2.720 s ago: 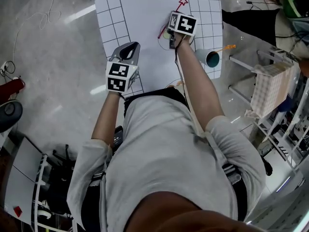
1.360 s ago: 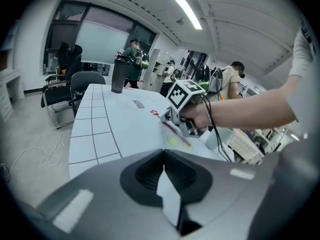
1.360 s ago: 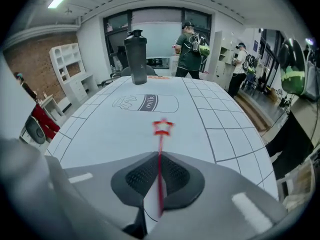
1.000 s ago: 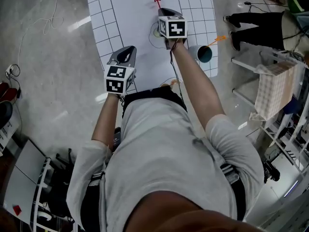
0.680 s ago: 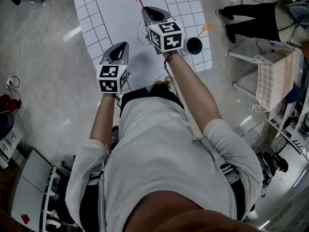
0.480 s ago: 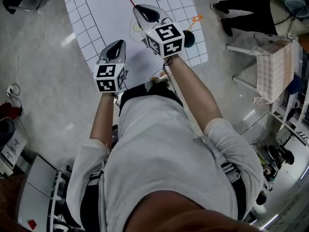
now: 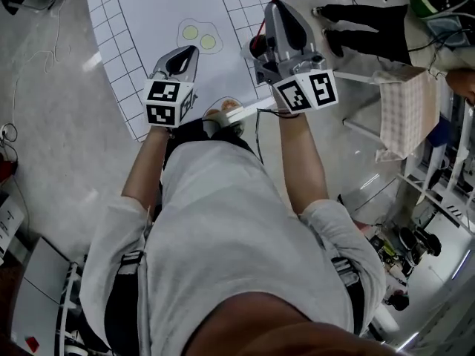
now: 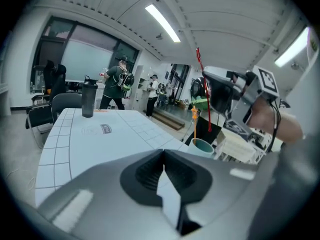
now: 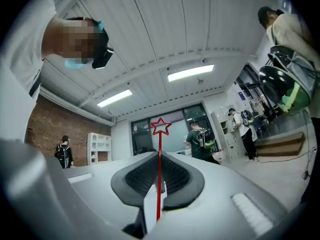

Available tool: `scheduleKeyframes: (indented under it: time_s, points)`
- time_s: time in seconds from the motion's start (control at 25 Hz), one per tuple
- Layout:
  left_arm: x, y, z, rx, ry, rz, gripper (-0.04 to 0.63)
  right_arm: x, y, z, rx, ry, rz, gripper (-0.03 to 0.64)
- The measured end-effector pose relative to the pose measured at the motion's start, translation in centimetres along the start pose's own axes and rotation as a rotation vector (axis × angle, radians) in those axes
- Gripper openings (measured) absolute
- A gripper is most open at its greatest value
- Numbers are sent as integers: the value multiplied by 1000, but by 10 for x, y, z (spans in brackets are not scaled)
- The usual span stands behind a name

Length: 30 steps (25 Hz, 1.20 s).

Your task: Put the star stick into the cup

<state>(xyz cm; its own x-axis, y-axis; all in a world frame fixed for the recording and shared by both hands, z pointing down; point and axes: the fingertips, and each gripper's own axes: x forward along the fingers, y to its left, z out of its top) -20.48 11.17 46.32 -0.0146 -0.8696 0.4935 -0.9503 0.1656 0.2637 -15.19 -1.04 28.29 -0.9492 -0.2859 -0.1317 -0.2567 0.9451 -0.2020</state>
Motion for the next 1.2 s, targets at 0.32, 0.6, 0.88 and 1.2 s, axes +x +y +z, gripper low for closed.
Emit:
scheduleKeyframes:
  time_s: [0.32,0.6,0.88,1.2]
  points:
    - [23,-47,4,64,11,-68,3,-57,-56,-13,-17,-55,-189,14]
    - [37,-66,-7,77,55,-95,3,-65,-59,-62,-56,45,-208,14]
    - [46,-70,-4,79,58,-112,3,-65,-66,-46,-19,-20,-231,14]
    - [53,-73,-3,81,72,-129,3,-54,-77,-56,-25,-4,-257,14]
